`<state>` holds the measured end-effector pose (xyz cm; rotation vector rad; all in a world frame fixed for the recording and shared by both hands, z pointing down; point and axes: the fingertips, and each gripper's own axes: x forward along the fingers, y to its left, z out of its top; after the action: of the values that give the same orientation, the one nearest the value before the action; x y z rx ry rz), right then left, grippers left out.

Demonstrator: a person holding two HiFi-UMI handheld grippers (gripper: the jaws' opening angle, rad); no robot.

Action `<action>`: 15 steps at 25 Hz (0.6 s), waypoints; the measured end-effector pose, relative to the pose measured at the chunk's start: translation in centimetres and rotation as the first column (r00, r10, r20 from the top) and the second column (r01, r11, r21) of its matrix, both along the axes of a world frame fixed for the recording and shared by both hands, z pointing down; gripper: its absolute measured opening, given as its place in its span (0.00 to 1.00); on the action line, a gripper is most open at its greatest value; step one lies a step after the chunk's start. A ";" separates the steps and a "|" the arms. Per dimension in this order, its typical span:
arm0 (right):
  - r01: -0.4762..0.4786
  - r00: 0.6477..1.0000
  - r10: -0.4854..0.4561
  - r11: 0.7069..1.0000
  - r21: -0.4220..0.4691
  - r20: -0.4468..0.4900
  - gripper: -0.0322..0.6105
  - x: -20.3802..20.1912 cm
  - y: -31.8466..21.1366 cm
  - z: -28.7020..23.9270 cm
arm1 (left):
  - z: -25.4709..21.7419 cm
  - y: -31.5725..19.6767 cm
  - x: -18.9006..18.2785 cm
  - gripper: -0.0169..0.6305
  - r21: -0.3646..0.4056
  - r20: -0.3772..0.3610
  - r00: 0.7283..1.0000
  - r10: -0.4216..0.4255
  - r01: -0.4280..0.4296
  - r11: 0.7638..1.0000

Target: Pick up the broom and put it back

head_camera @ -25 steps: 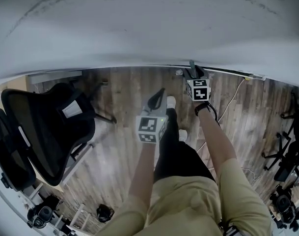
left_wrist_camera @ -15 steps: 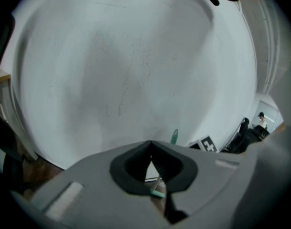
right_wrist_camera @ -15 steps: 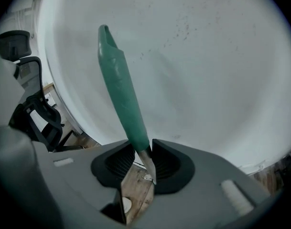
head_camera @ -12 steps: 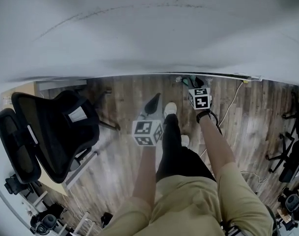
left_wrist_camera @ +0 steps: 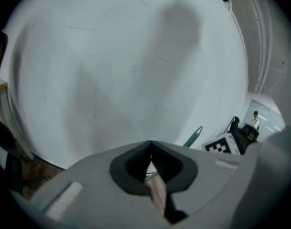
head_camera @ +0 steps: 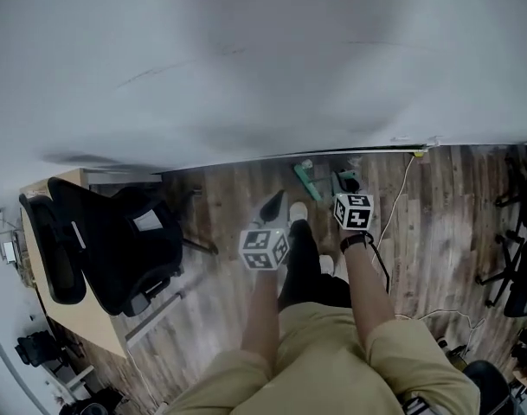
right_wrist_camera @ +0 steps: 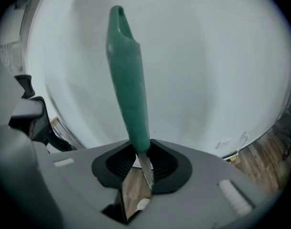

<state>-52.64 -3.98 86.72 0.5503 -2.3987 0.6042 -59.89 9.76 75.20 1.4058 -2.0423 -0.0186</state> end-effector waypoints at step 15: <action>-0.099 0.910 -0.018 0.961 0.259 0.414 0.20 9.4 1.6 -30.8 | -20.8 -2.7 9.2 0.03 0.227 0.263 0.964 0.038 -0.100 0.969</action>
<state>-43.27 -2.37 55.90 0.6421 -2.9087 0.4374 -50.64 7.06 54.42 1.7038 -2.2598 -0.0561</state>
